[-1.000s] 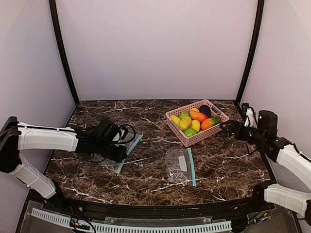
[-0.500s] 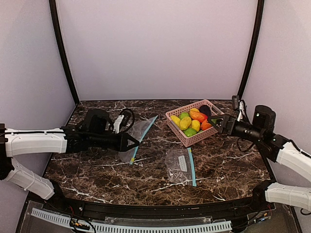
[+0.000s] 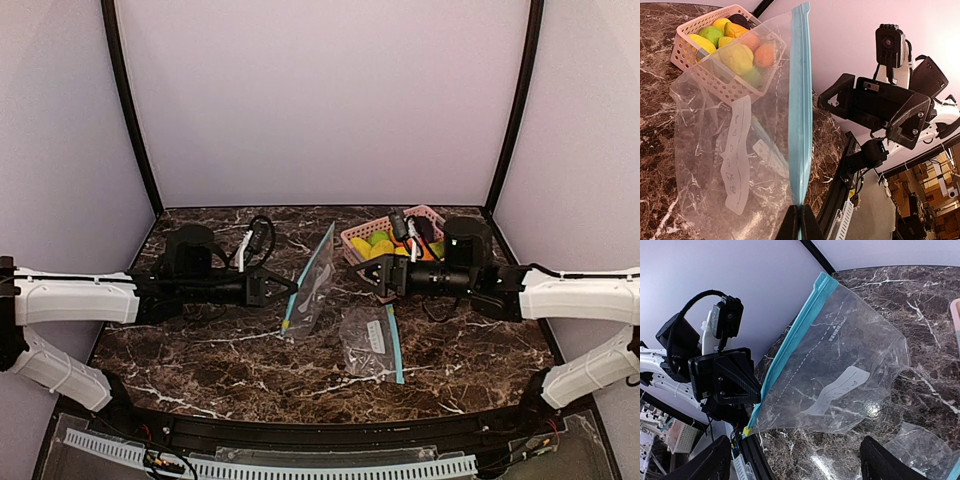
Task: Place the food in the zip-top bag and seal the zipper
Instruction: Pick up the zipper food storage bag at the center of the board, then pass from the left arm to the right
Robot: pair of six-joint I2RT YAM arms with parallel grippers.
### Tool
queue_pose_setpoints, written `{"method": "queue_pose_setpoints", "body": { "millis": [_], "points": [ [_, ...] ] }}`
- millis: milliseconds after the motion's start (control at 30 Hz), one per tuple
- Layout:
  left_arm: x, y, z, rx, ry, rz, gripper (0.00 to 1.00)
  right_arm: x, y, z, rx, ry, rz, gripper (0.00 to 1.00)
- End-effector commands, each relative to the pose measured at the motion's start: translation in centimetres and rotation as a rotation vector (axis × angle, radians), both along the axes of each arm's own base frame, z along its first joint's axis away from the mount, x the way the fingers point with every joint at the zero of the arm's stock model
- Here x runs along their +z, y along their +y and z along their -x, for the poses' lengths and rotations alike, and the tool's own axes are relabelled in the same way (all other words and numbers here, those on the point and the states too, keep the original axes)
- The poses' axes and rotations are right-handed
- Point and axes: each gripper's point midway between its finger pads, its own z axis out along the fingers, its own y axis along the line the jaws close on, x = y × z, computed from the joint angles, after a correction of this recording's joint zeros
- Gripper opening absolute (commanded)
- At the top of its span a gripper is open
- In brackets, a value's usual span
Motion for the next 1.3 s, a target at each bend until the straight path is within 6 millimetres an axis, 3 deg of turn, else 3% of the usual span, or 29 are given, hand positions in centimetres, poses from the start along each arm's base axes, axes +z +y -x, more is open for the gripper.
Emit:
{"method": "queue_pose_setpoints", "body": {
  "millis": [0,133,433,733,1267],
  "points": [
    [0.4,0.1,0.4,-0.018,-0.006,0.033,0.01,1.9,2.2,-0.8,-0.003,-0.005,-0.080,0.84],
    [0.1,0.4,0.7,-0.020,-0.003,0.016,0.01,1.8,3.5,-1.6,-0.004,0.003,-0.080,0.78],
    [-1.4,1.3,0.8,0.005,-0.003,-0.032,0.01,1.3,3.4,-5.5,-0.180,0.046,0.006,0.64],
    [-2.3,1.3,0.8,0.003,0.003,-0.052,0.01,0.7,6.1,-5.3,-0.083,0.099,-0.002,0.62],
    [-4.2,1.2,0.5,-0.009,0.006,-0.136,0.01,-0.7,8.7,-5.2,-0.040,0.194,-0.014,0.52]
  ]
}}
